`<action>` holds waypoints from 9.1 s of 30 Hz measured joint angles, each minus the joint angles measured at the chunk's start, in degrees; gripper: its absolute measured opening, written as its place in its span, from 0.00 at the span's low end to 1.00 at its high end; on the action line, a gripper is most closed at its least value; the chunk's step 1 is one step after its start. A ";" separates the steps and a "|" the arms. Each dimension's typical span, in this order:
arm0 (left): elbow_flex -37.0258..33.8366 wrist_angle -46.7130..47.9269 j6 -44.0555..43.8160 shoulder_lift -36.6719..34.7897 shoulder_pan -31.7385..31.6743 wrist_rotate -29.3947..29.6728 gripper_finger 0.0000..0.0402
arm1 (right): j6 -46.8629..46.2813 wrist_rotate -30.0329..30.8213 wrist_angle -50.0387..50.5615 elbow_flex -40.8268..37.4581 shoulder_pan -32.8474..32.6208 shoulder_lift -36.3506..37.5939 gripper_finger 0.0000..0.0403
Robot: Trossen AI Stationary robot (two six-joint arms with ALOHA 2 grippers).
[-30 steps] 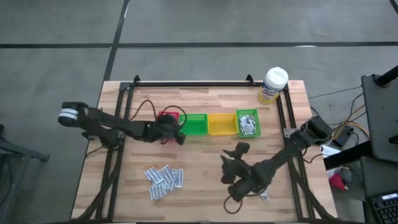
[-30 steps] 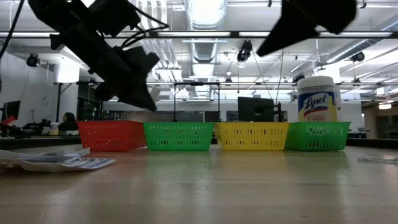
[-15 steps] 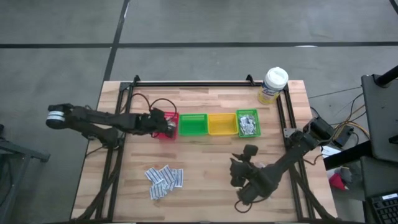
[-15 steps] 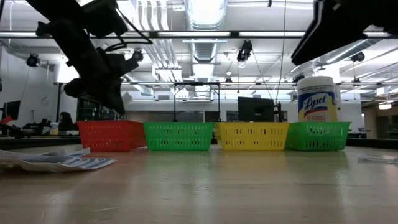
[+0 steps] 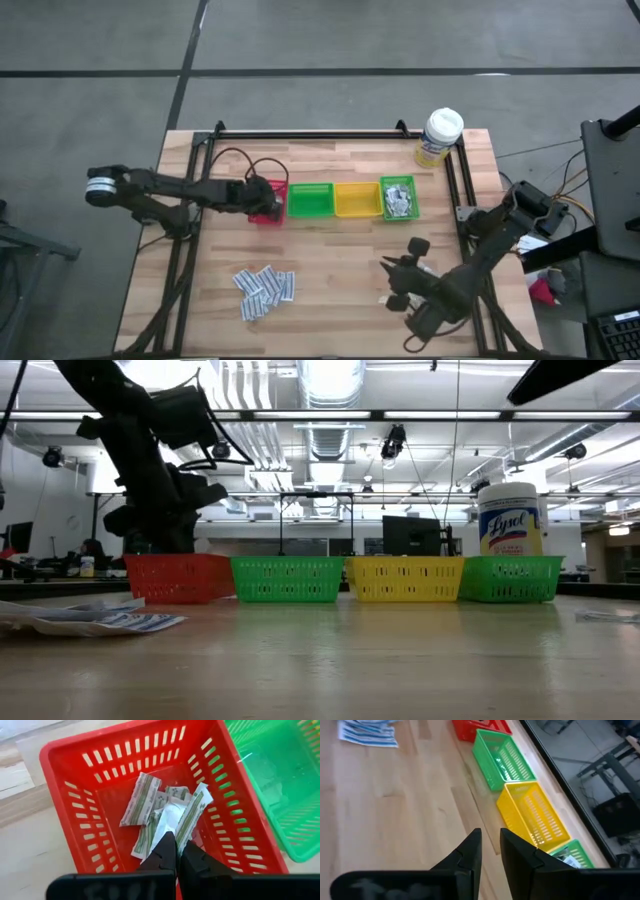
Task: Pick & Place First Aid Supplies
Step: Put the green bandage into the red bin
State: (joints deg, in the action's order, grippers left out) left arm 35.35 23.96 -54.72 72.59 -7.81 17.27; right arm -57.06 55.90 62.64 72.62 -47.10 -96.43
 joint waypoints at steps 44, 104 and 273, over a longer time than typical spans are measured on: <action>0.00 -3.84 5.33 5.80 -1.82 -2.88 0.24 | -4.06 1.11 -0.84 -1.42 -2.92 1.56 0.16; -0.14 -22.90 43.91 -16.58 14.25 -8.63 0.35 | -4.36 -47.40 -10.99 -16.11 10.41 1.30 0.14; -3.78 -57.19 47.30 -11.10 17.68 -36.29 0.35 | 58.34 -45.85 -75.42 -15.87 23.39 6.69 0.02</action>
State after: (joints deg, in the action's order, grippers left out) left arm 31.57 -33.23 -7.42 61.49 9.87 -19.02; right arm 1.28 10.04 -12.79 56.75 -23.71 -89.74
